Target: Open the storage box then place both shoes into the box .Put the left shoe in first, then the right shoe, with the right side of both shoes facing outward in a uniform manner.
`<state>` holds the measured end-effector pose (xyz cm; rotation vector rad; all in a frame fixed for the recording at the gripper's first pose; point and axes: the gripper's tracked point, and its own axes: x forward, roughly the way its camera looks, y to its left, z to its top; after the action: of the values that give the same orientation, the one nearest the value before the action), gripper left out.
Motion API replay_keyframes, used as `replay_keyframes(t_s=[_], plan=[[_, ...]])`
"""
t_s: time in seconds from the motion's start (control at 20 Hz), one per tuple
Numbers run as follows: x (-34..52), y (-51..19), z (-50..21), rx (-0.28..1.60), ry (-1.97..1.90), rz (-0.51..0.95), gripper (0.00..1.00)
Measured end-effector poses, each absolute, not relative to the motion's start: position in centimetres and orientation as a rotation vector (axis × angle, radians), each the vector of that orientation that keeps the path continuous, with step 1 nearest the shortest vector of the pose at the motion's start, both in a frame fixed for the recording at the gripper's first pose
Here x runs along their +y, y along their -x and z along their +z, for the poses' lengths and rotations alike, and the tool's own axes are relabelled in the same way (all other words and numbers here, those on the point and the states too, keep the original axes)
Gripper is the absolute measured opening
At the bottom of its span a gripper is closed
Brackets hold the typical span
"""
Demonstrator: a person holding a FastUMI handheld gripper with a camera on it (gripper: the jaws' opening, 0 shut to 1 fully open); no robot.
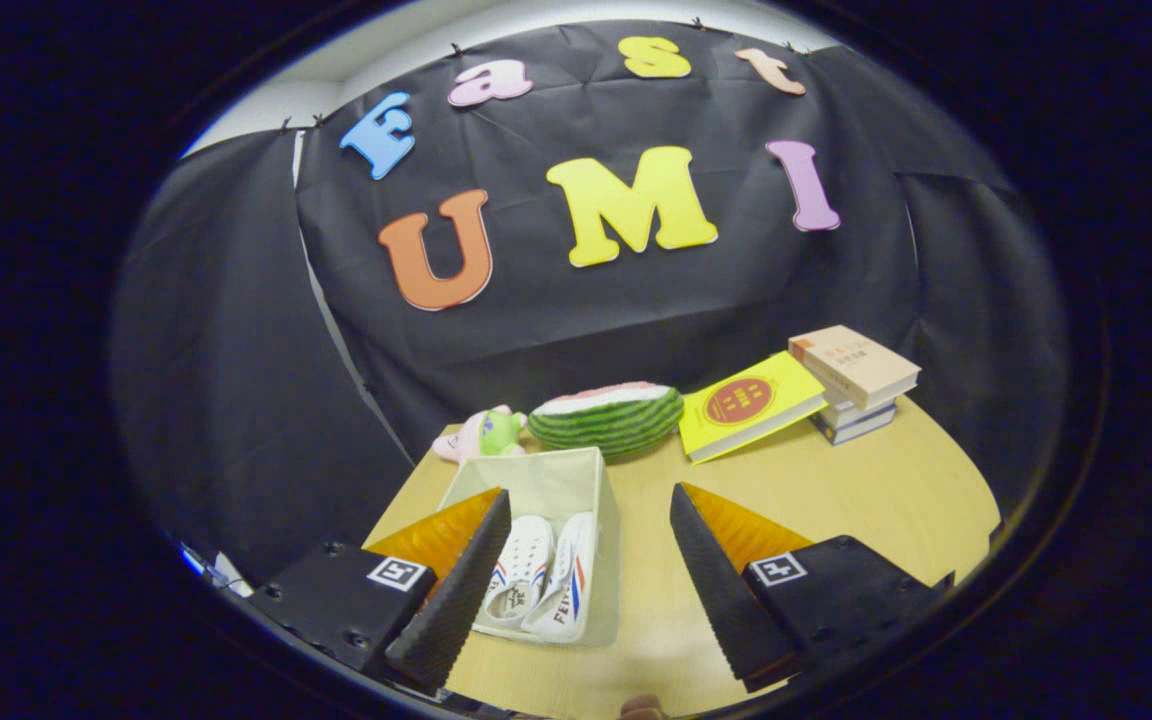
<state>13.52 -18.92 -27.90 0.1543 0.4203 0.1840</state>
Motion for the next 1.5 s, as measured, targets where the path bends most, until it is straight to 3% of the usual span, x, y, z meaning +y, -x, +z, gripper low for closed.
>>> replay_keyframes(t_s=[0.35,0.7,1.5], plan=[[-22.0,-9.5,-20.6,0.205,-0.123,0.151,1.0],[-25.9,-4.6,-15.0,-0.026,-0.038,0.029,1.0],[-31.6,-1.8,-18.9,-0.029,-0.038,0.006,1.0]])
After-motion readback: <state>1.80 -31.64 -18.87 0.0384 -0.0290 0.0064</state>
